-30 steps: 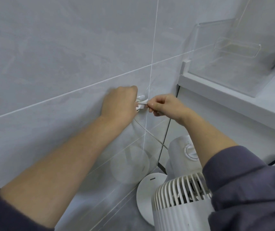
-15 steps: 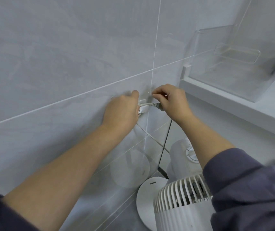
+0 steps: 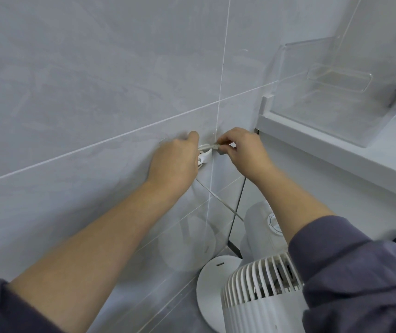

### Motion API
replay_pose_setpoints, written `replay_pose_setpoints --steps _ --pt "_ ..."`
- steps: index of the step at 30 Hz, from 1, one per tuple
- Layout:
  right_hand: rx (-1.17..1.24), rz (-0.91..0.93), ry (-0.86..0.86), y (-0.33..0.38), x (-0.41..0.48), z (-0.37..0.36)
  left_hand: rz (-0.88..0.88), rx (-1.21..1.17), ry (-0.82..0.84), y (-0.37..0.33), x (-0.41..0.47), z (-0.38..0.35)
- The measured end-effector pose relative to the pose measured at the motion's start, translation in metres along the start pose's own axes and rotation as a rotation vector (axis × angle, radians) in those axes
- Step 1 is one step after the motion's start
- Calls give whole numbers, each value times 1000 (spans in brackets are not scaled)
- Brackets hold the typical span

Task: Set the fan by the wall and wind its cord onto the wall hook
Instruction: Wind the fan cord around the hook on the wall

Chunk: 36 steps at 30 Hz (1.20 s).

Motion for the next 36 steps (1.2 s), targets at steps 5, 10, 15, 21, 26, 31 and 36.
replay_pose_setpoints --steps 5,10,15,21,26,31,36 --pt "-9 52 -59 7 2 2 17 -45 1 1 0 0" --pt "-27 104 16 11 -6 -2 3 -56 -6 1 1 -2" --pt "-92 11 -11 4 0 -7 -55 -47 16 -2 -3 -4" --pt "29 -152 67 0 -1 -18 11 -70 68 -1 0 -3" --pt "-57 -165 75 2 2 -25 20 -66 95 -5 0 -4" --pt "-147 -227 66 -1 -1 -24 -82 -23 189 -9 0 -5" --pt "-170 -184 1 -1 -3 -21 -65 55 185 -14 2 -6"
Point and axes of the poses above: each hand's wrist, its own x-axis towards the middle knuckle, its own z-axis out of the back of the hand, y = z × x, the point moved 5 cm from there along x, towards the middle knuckle, and after that the axes turned 14 degrees about z, right-handed, at the moved point
